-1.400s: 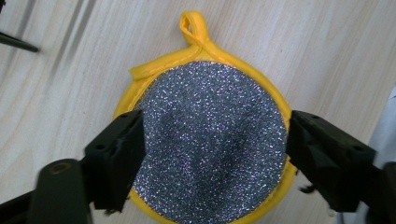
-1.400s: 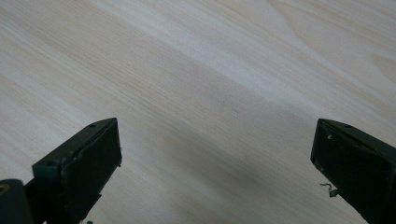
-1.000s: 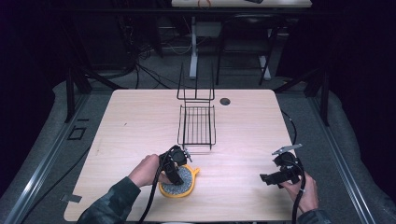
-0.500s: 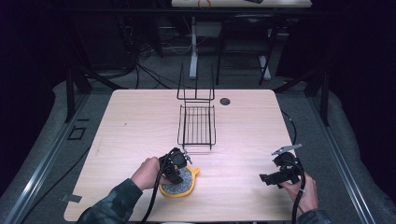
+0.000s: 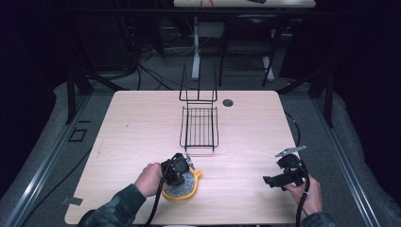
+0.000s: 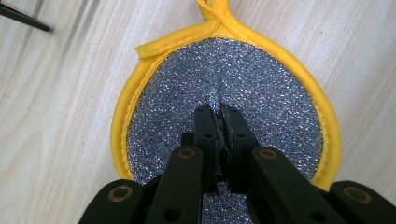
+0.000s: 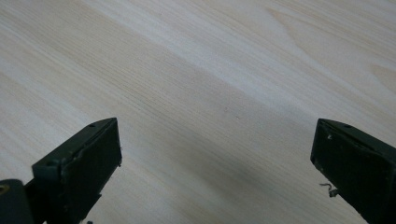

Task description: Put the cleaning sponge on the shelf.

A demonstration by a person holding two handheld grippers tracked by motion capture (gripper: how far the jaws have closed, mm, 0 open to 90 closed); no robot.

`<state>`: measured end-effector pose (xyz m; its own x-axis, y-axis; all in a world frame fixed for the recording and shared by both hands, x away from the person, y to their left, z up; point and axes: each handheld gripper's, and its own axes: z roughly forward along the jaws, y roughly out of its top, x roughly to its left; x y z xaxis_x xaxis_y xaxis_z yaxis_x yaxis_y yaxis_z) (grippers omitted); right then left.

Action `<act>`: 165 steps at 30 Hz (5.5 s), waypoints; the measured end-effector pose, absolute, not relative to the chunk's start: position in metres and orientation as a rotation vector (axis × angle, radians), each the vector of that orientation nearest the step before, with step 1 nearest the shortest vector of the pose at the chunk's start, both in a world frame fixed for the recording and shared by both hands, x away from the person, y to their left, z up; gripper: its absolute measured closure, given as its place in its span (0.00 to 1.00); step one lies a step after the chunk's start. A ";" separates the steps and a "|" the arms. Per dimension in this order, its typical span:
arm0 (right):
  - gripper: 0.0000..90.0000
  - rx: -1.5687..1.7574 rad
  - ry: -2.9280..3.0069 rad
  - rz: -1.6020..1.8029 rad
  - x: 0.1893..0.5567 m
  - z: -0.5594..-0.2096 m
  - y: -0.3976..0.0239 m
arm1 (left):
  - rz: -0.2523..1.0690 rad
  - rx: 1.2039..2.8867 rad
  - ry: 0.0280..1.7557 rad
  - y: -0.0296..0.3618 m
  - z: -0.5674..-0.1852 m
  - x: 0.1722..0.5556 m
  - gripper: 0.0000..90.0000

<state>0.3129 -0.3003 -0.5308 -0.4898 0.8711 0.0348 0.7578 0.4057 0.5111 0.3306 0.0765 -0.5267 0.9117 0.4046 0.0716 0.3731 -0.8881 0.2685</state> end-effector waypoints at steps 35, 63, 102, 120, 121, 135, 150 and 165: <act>0.01 1.433 2.441 0.678 0.312 -0.531 -0.300 | 0.195 2.736 0.590 0.094 -0.496 0.337 0.97; 0.02 1.419 2.441 0.669 0.313 -0.533 -0.299 | 0.244 2.677 0.605 0.098 -0.469 0.358 0.97; 0.02 1.419 2.447 0.666 0.313 -0.533 -0.299 | 0.303 2.593 0.590 0.073 -0.442 0.396 0.96; 0.02 1.422 2.453 0.669 0.313 -0.533 -0.298 | 0.392 2.530 0.662 0.067 -0.454 0.410 0.97; 0.02 1.426 2.458 0.667 0.313 -0.533 -0.298 | 0.400 2.520 0.669 0.067 -0.455 0.410 0.97; 0.02 1.418 2.463 0.664 0.314 -0.534 -0.298 | 0.423 2.455 0.726 0.064 -0.464 0.424 0.97; 0.02 1.412 2.472 0.660 0.314 -0.534 -0.298 | 0.495 2.399 0.757 0.054 -0.472 0.434 0.97; 0.02 1.420 2.476 0.671 0.314 -0.535 -0.298 | 0.533 2.376 0.769 0.040 -0.483 0.447 0.97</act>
